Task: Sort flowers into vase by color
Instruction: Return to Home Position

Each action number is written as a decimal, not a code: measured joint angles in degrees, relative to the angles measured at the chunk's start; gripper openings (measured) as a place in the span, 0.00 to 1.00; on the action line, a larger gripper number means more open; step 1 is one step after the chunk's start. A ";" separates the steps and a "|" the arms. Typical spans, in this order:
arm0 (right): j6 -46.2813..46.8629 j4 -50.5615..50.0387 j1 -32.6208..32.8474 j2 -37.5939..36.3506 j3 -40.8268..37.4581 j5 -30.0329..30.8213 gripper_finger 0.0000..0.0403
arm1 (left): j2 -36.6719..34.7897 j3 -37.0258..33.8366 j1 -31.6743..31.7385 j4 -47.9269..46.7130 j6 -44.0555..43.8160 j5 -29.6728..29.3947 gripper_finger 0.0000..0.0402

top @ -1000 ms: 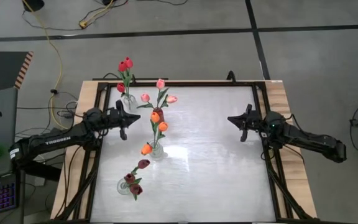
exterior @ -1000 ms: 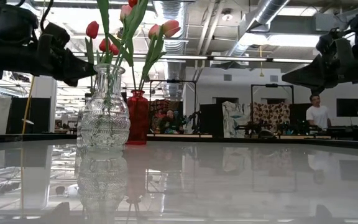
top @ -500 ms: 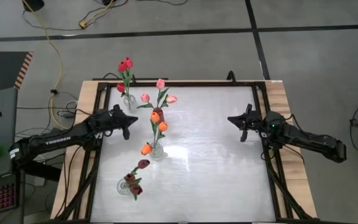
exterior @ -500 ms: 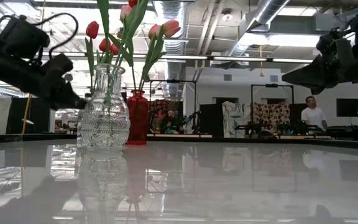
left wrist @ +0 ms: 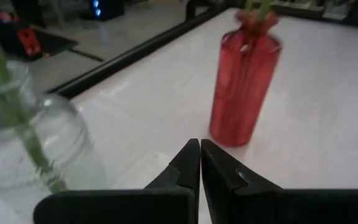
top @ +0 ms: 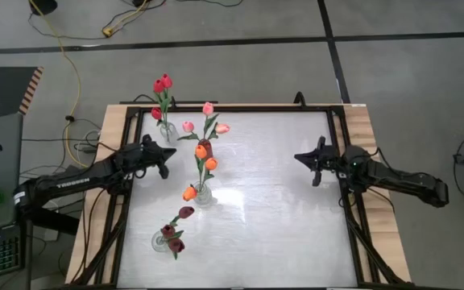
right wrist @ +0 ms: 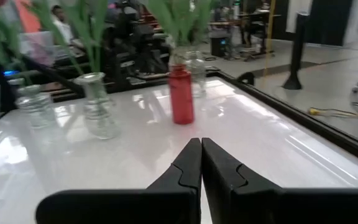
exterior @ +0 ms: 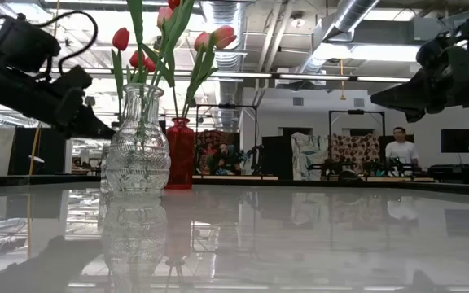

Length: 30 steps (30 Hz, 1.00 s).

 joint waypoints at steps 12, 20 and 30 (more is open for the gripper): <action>0.00 -0.02 7.00 -4.70 -0.04 -0.01 0.10 | -9.69 0.10 -5.17 -0.18 0.00 0.04 0.00; 0.02 0.16 7.12 -5.63 -0.04 -0.07 0.10 | -14.57 0.16 -5.86 -0.22 0.02 0.03 0.00; 0.02 0.11 7.10 -5.63 -0.04 -0.07 0.10 | -19.84 0.18 -5.86 -0.23 0.02 0.04 0.00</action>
